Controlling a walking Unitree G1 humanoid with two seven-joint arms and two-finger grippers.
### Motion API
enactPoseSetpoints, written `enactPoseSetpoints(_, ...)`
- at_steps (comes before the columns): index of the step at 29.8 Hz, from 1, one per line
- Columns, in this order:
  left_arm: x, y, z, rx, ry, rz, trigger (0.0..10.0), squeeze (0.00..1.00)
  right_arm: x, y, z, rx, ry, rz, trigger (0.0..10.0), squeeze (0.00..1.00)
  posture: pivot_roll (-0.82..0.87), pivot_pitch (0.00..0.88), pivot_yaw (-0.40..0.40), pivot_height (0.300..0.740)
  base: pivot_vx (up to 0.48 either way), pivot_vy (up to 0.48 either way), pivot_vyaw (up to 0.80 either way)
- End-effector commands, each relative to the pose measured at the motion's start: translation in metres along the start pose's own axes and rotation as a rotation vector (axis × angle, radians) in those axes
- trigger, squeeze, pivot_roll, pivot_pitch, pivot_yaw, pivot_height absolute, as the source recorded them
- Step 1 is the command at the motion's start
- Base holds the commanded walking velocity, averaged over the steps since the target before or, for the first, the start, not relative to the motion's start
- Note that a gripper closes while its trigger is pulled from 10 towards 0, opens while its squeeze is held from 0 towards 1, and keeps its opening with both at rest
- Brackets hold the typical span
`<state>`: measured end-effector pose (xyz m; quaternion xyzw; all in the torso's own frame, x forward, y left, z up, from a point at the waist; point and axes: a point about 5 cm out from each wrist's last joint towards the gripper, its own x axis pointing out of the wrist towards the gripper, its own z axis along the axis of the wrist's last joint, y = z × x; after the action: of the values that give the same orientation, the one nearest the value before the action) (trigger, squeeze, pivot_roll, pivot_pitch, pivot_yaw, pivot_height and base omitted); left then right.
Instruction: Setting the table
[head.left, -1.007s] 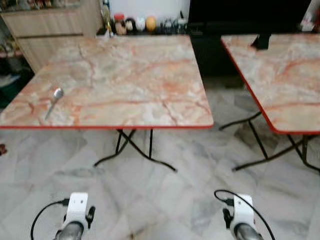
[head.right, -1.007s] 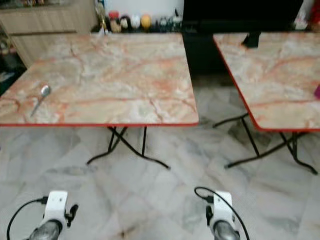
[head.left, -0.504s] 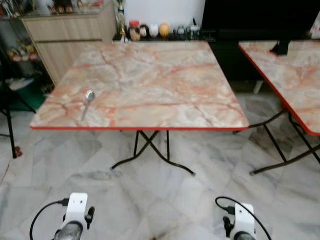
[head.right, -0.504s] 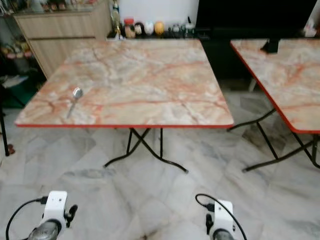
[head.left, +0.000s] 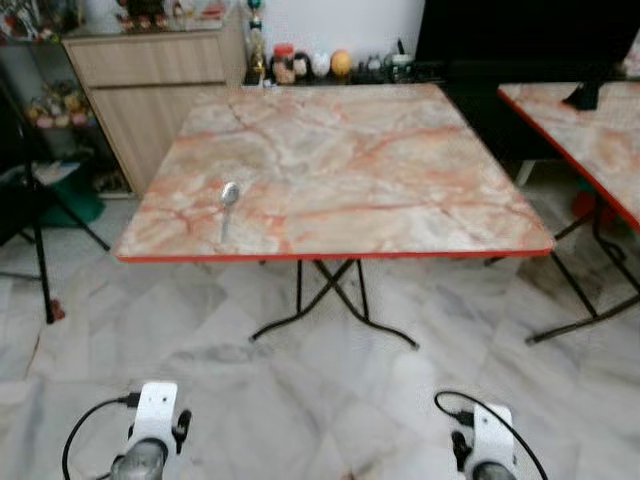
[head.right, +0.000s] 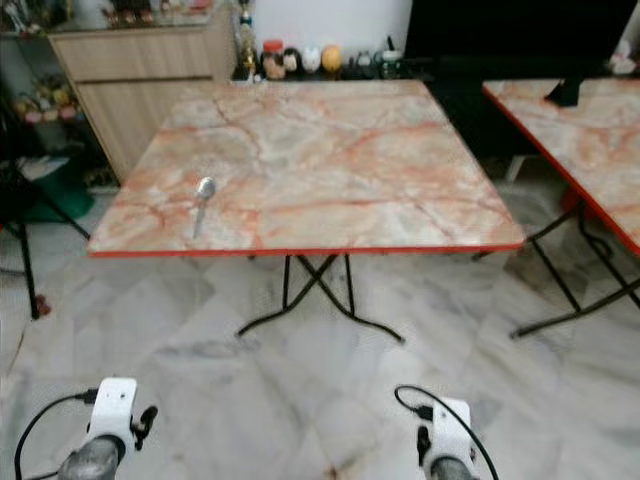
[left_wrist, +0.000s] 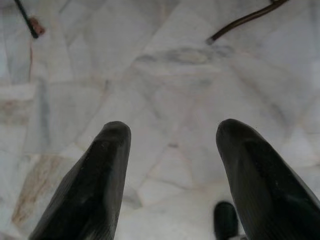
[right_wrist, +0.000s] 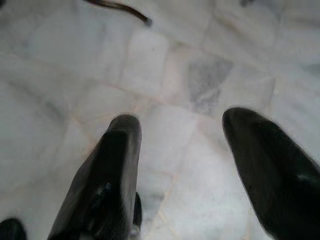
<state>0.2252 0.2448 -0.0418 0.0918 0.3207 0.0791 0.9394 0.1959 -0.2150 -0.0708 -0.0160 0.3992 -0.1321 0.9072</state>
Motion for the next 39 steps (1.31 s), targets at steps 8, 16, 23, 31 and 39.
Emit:
enactPoseSetpoints(8,-0.0021,0.0064,-0.0063,0.0,0.022,0.028,10.0,0.0,0.0003,0.0094,0.0041,0.001,-0.015,0.023,10.0,0.0,0.06,0.042,-0.014,0.74,0.0,0.341,0.0)
enactPoseSetpoints(16,-0.0019,0.0048,-0.0054,-0.01,0.015,0.006,10.0,0.0,0.0003,0.0107,0.0039,-0.002,-0.011,0.026,10.0,0.0,0.06,0.043,-0.012,0.74,0.0,0.0,0.0)
enactPoseSetpoints(23,-0.0018,0.0028,-0.006,-0.004,0.022,-0.004,10.0,0.0,0.0002,0.0102,0.0031,-0.003,-0.007,0.022,10.0,0.0,0.06,0.043,-0.012,0.74,0.0,0.0,0.0)
enactPoseSetpoints(31,-0.002,0.0021,-0.0068,-0.001,0.026,-0.005,10.0,0.0,0.0003,0.0095,0.0037,-0.003,-0.01,0.018,10.0,0.0,0.06,0.045,-0.012,0.74,0.17,-0.135,0.0)
enactPoseSetpoints(39,-0.002,0.0018,-0.007,-0.003,0.027,-0.006,10.0,0.0,0.0005,0.0102,0.0046,-0.003,-0.011,0.021,10.0,0.0,0.06,0.046,-0.014,0.74,0.332,0.0,0.0)
